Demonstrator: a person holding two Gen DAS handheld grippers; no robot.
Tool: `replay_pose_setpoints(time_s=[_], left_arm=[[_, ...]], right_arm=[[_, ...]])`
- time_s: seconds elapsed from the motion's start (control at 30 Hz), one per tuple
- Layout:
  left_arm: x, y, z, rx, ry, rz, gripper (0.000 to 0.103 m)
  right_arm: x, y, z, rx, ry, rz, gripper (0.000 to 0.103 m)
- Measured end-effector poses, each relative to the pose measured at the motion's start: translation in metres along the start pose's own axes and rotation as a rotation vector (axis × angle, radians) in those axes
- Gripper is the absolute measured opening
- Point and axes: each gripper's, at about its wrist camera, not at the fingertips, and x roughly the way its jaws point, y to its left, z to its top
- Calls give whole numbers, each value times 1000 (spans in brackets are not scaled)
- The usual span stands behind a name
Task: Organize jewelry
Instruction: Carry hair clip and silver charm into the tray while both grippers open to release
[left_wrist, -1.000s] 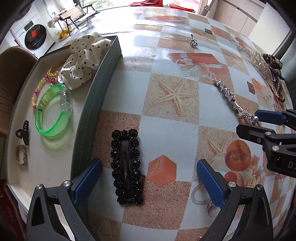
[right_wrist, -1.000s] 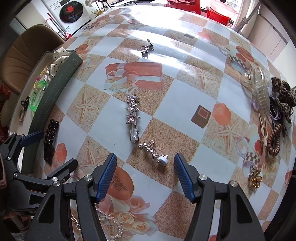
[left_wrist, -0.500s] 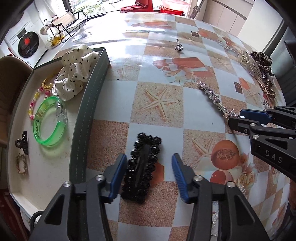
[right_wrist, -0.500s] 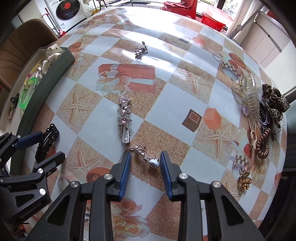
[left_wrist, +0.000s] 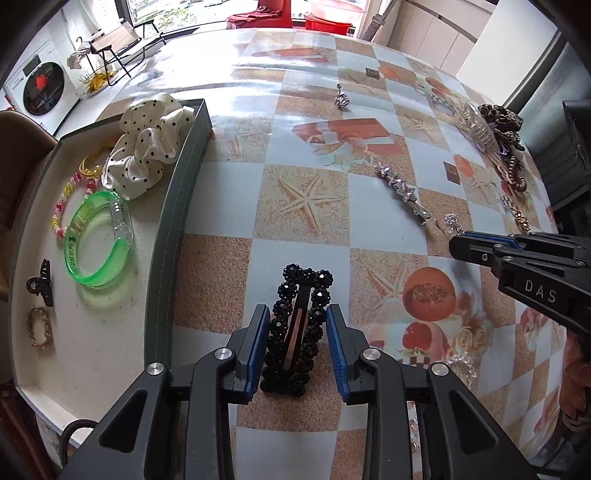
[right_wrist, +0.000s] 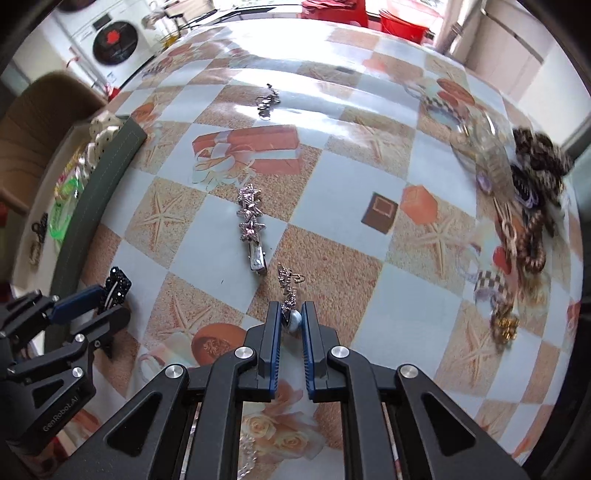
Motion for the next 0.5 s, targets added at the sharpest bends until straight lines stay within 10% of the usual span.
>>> replay_pose_setpoints(time_s=[0.5], left_arm=[[-50,13,4,13,-78,-55,35]], right_arm=[[-37,-3,-21,178,-15,113,12]])
